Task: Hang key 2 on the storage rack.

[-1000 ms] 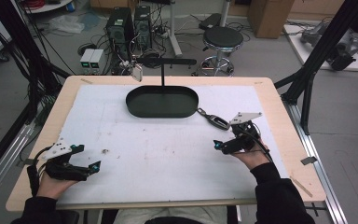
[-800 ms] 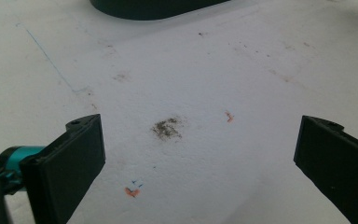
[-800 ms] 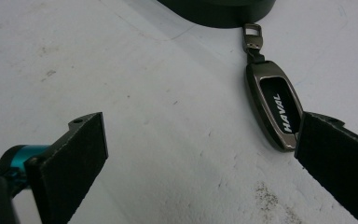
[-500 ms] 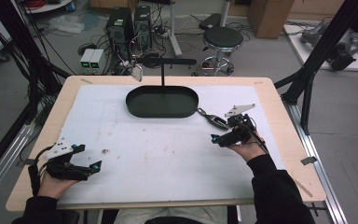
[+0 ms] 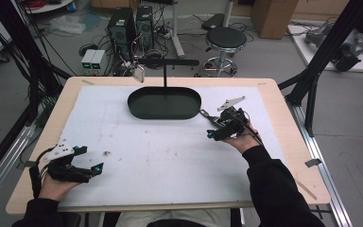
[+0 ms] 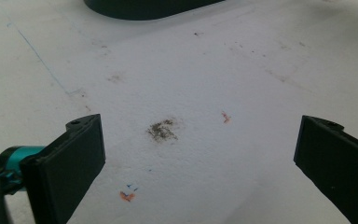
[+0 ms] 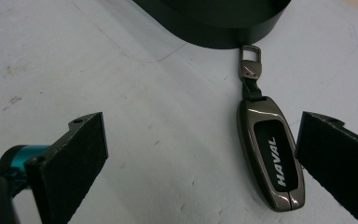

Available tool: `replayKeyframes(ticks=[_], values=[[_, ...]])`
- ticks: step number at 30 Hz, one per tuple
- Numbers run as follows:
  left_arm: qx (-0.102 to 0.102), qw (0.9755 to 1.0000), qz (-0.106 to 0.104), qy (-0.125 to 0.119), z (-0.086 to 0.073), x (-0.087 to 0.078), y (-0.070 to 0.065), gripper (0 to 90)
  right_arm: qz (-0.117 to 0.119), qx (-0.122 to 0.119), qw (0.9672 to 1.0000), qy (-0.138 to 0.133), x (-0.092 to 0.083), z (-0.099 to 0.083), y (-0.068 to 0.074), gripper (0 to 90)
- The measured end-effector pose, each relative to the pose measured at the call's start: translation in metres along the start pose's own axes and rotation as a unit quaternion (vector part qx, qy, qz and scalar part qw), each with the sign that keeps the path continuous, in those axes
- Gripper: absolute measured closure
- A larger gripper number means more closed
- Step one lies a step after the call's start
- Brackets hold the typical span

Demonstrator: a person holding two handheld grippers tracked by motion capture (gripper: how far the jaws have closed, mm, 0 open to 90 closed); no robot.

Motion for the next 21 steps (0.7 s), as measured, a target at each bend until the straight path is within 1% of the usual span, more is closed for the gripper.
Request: replayKeyframes(ticks=[3,6,7,10,11,16,17,18,20,21], values=[[0.000,1.0000,0.000,0.001,0.000,0.000,0.000,2.4,-0.002,-0.004,1.0000,0.008,0.004,0.002,-0.003,1.7],[0.000,1.0000,-0.001,0.002,0.000,0.001,0.000,2.4,-0.003,-0.003,0.9999,0.010,0.005,0.005,-0.004,1.7],[0.001,1.0000,-0.001,0.004,-0.001,0.001,0.000,2.4,0.000,-0.004,0.9999,0.009,0.007,0.009,-0.007,1.7],[0.004,0.9999,-0.003,0.009,-0.001,0.002,-0.001,2.4,0.007,0.000,0.9999,0.010,0.010,0.011,-0.008,1.7],[0.003,1.0000,-0.002,0.008,-0.001,0.003,-0.001,2.4,0.012,0.006,0.9999,0.011,0.014,0.013,-0.011,1.7],[0.001,1.0000,0.000,0.006,-0.001,0.002,0.000,2.4,0.017,0.011,0.9996,0.017,0.019,0.017,-0.017,1.8],[0.000,1.0000,0.000,0.004,-0.001,0.002,0.001,2.4,0.019,0.012,0.9995,0.021,0.020,0.017,-0.018,1.8],[0.000,1.0000,0.000,0.004,0.000,0.002,0.001,2.4,0.017,0.013,0.9994,0.028,0.023,0.018,-0.022,2.3],[-0.001,1.0000,0.000,0.003,0.000,0.002,0.001,2.4,0.023,0.013,0.9990,0.034,0.026,0.019,-0.024,3.9],[0.000,1.0000,-0.001,0.004,0.000,0.002,0.001,2.3,0.023,0.012,0.9989,0.040,0.028,0.019,-0.026,3.8]])
Point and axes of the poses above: each handheld gripper's, and its own axes: x roughly forward along the jaws, z roughly out of its top, y roughly to its left, the point moved 7 cm from there along x, roughly forward along the jaws, and after that the axes turned 1 degree about -x, right-handed, at the moved point
